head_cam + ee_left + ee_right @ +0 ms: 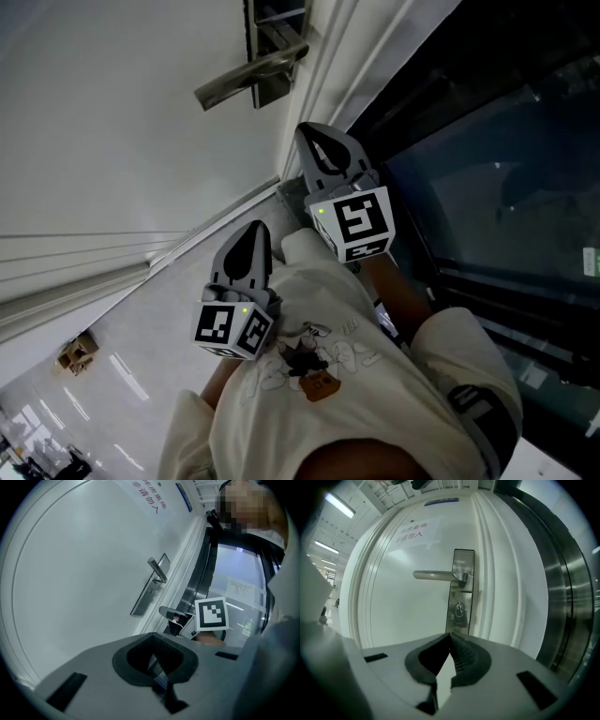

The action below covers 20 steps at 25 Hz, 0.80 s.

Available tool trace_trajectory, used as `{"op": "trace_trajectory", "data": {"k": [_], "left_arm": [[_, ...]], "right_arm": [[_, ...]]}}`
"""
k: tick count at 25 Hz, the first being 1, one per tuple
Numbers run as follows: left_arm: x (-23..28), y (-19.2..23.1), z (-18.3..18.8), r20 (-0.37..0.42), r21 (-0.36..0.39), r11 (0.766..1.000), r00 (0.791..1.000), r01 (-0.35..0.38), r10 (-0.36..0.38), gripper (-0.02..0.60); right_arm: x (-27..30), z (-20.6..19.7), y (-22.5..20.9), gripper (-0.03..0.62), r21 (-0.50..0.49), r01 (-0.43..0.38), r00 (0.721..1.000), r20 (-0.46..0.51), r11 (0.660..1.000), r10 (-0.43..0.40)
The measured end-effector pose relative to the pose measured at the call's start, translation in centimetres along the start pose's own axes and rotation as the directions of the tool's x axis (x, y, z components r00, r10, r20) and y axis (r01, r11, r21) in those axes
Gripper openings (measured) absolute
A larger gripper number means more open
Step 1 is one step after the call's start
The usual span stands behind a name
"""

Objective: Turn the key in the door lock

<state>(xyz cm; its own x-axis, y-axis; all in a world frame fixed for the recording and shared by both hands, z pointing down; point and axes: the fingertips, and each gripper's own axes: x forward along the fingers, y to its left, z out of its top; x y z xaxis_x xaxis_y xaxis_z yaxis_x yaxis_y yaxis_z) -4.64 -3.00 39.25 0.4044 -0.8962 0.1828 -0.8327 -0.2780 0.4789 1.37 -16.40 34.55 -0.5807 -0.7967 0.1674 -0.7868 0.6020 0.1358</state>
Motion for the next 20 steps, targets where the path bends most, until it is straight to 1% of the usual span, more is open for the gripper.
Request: {"op": "trace_trajectory", "data": {"k": [5, 7, 11, 20], "left_arm": [[0.4, 0.1, 0.1, 0.001, 0.009, 1.000, 1.000, 0.008, -0.008, 0.006], [0.5, 0.1, 0.3, 0.001, 0.011, 1.000, 1.000, 0.010, -0.011, 0.006], [0.4, 0.2, 0.4, 0.004, 0.011, 1.000, 1.000, 0.014, -0.014, 0.006], [0.1, 0.8, 0.4, 0.007, 0.000, 1.000, 1.000, 0.002, -0.002, 0.006]], "right_arm": [[-1.9, -1.5, 2.6, 0.008, 0.131, -0.075, 0.997, 0.028, 0.989, 0.072], [-2.5, -2.2, 4.1, 0.006, 0.158, -0.101, 0.995, 0.029, 0.982, 0.097], [-2.9, -3.0, 5.5, 0.006, 0.191, -0.127, 0.992, 0.008, 0.973, 0.128], [-3.1, -3.4, 5.8, 0.006, 0.213, -0.124, 0.992, 0.005, 0.969, 0.126]]}}
